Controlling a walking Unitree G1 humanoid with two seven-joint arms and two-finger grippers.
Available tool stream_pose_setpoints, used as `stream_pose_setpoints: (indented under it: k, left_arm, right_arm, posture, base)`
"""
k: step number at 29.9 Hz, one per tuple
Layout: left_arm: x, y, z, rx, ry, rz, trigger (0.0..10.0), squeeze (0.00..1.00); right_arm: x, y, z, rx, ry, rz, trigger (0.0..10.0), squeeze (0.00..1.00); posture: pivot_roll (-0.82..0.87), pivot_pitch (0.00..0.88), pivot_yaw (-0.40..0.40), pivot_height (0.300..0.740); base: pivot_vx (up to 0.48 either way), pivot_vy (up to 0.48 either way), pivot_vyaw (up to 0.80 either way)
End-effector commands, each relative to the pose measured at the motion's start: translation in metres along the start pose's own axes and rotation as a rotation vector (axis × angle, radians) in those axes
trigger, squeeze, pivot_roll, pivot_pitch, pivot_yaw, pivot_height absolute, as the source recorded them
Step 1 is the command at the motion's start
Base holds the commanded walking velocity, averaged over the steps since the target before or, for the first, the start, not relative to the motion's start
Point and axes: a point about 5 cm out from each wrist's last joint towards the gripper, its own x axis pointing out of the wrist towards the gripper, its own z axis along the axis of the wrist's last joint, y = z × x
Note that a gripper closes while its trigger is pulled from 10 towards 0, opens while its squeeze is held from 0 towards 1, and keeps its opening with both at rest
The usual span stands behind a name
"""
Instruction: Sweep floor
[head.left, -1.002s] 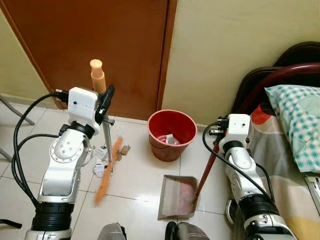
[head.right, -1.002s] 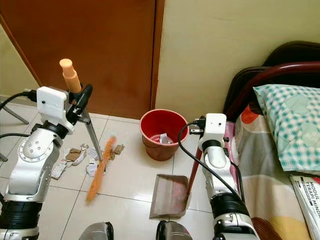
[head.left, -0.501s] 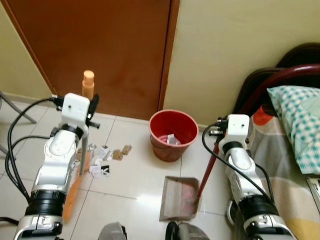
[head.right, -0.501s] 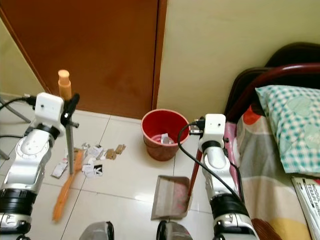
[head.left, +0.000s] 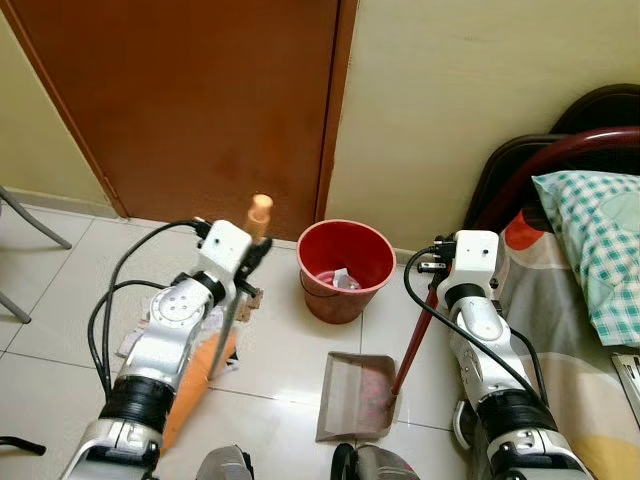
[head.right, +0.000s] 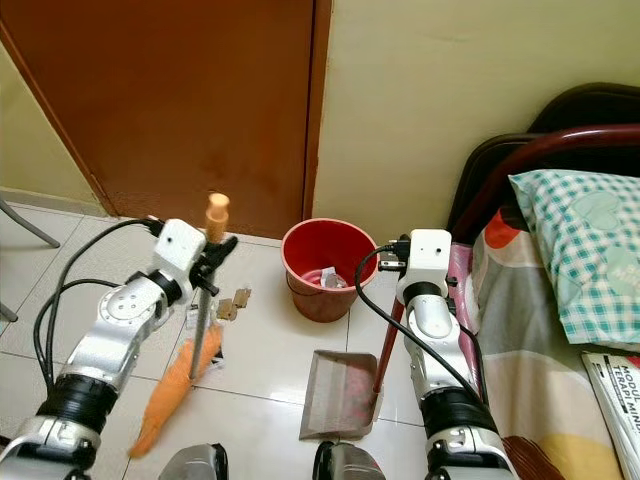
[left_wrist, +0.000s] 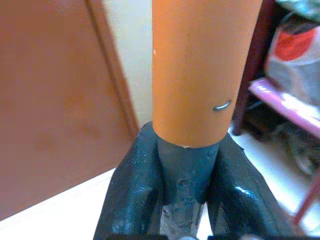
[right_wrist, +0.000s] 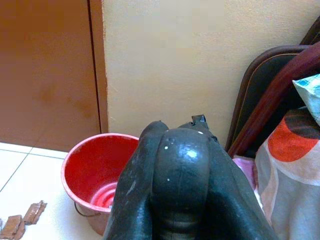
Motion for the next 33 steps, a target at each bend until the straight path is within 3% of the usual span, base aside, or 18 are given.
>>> stream_pose_setpoints:
  k: [1, 7, 13, 16, 18, 19, 21, 24, 29, 33]
  left_arm:
    - [0.003, -0.021, 0.009, -0.087, -0.054, -0.093, 10.0, 0.0]
    - [0.002, -0.039, 0.023, -0.171, -0.116, -0.137, 10.0, 0.0]
    - [0.004, -0.033, 0.039, -0.263, -0.178, -0.085, 10.0, 0.0]
    - [0.005, -0.023, 0.049, -0.321, -0.23, -0.005, 10.0, 0.0]
    - [0.003, -0.003, 0.06, -0.41, -0.295, 0.124, 10.0, 0.0]
    - [0.003, -0.003, 0.06, -0.41, -0.295, 0.124, 10.0, 0.0]
    - [-0.002, 0.021, 0.068, -0.456, -0.354, 0.255, 10.0, 0.0]
    - [-0.008, 0.037, 0.078, -0.447, -0.399, 0.33, 10.0, 0.0]
    - [-0.012, 0.049, 0.093, -0.499, -0.457, 0.374, 10.0, 0.0]
    - [-0.012, 0.05, 0.097, -0.544, -0.474, 0.376, 10.0, 0.0]
  right_arm:
    - [0.004, 0.002, 0.003, 0.0, -0.001, -0.008, 10.0, 0.0]
    - [0.009, 0.011, -0.005, 0.018, 0.091, -0.015, 10.0, 0.0]
    - [0.014, 0.029, -0.008, 0.084, 0.16, -0.005, 10.0, 0.0]
    - [0.015, 0.039, -0.006, 0.083, 0.161, 0.022, 10.0, 0.0]
    - [0.015, 0.046, -0.006, 0.103, 0.167, 0.039, 10.0, 0.0]
    - [0.015, 0.046, -0.006, 0.103, 0.167, 0.039, 10.0, 0.0]
    - [0.014, 0.051, -0.008, 0.127, 0.178, 0.054, 10.0, 0.0]
    - [0.013, 0.056, -0.008, 0.175, 0.177, 0.072, 10.0, 0.0]
    - [0.013, 0.066, -0.004, 0.197, 0.161, 0.118, 10.0, 0.0]
    - [0.013, 0.07, -0.003, 0.168, 0.161, 0.138, 10.0, 0.0]
  posture:
    - [0.01, 0.092, -0.061, 0.74]
    - [0.01, 0.092, -0.063, 0.74]
    - [0.02, 0.087, -0.063, 0.74]
    - [0.02, 0.088, -0.061, 0.74]
    - [0.02, 0.088, -0.061, 0.74]
    - [0.02, 0.088, -0.061, 0.74]
    - [0.02, 0.09, -0.06, 0.74]
    - [0.02, 0.09, -0.06, 0.74]
    - [0.03, 0.091, -0.058, 0.74]
    - [0.03, 0.091, -0.058, 0.74]
  base:
    - [0.0, 0.0, 0.0]
    - [0.0, 0.0, 0.0]
    - [0.0, 0.0, 0.0]
    - [0.0, 0.0, 0.0]
    - [0.0, 0.0, 0.0]
    - [0.0, 0.0, 0.0]
    - [0.0, 0.0, 0.0]
    - [0.0, 0.0, 0.0]
    - [0.0, 0.0, 0.0]
    - [0.0, 0.0, 0.0]
